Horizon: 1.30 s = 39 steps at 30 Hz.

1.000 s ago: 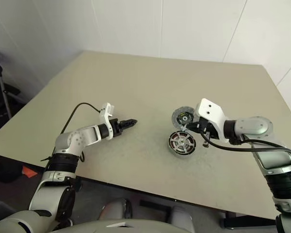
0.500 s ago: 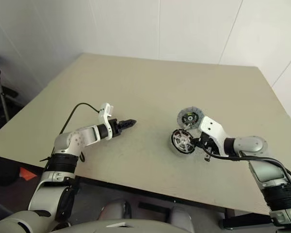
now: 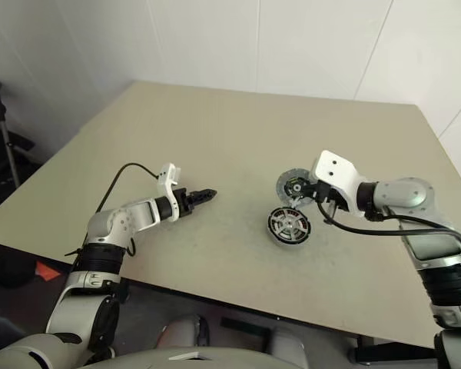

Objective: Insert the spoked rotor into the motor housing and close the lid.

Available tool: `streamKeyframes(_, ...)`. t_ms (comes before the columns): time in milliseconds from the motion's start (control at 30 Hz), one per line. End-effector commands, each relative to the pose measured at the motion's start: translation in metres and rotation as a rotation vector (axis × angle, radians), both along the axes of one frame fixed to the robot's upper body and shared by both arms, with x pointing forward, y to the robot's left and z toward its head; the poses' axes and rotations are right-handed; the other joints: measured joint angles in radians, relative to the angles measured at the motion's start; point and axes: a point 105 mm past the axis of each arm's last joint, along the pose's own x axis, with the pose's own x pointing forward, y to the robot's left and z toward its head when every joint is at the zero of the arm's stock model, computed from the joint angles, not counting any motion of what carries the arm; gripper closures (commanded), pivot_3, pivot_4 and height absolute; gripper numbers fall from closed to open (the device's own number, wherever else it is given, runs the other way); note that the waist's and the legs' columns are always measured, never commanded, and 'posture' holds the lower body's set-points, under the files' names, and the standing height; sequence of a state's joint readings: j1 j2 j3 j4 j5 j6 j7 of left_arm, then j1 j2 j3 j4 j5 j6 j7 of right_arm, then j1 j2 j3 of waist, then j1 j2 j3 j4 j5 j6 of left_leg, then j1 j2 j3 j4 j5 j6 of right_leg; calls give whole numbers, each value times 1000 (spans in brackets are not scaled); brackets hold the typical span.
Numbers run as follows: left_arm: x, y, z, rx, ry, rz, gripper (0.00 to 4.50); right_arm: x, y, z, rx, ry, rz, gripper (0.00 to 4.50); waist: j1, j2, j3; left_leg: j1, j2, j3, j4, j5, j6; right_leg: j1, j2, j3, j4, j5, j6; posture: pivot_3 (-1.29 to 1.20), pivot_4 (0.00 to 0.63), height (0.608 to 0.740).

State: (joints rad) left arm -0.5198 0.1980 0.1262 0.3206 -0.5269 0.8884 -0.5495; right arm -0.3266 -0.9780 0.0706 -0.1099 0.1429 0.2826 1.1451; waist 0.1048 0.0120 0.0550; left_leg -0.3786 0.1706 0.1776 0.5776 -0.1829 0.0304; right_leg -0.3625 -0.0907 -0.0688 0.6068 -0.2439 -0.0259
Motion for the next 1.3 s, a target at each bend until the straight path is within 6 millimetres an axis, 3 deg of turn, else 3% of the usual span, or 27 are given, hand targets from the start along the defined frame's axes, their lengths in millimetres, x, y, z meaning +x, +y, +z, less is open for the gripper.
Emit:
streamKeyframes(33,11,-1,18,2,-75,-3,1676,-7,0,16,-178,8,200,4472,-1,0,0,-2,0,0,1,1,2,-2,0,0,0,0,0,0,0,740)
streamKeyframes(133,17,-1,31,4,-122,-6,1676,-2,-9,14,-356,-2,314,3626,-3,0,0,-4,1,0,3,1,3,-4,0,0,2,0,0,0,0,740)
streamKeyframes(233,20,-1,41,-10,-155,0,1676,-7,-3,10,-436,6,447,2706,-4,0,0,-3,1,0,4,1,2,-3,0,-1,2,0,0,0,0,740)
streamKeyframes(433,16,-2,38,-17,-152,17,1676,-30,18,-13,-507,70,689,2706,-5,0,0,-6,1,0,5,1,3,-5,0,-1,4,0,0,0,0,740)
streamKeyframes(567,11,3,31,-17,-135,38,1676,-36,26,-13,-513,71,753,2706,-5,0,0,-6,2,0,6,1,4,-6,0,-1,5,0,-1,0,0,740)
streamKeyframes(767,10,5,31,-16,-134,47,1676,-29,31,-22,-507,76,741,2706,-6,0,0,-5,3,-1,13,1,3,-5,0,-1,12,0,-1,0,0,740)
streamKeyframes(1100,8,4,31,-6,-128,37,1676,-13,16,-44,-527,111,632,2706,-8,0,0,-5,3,-1,19,-1,0,-4,0,1,15,0,-1,0,0,740)
streamKeyframes(1300,7,4,28,-1,-117,35,1676,-19,19,-47,-496,136,630,2706,-8,0,0,-4,3,-1,19,-2,1,-5,0,1,16,0,-1,0,0,740)
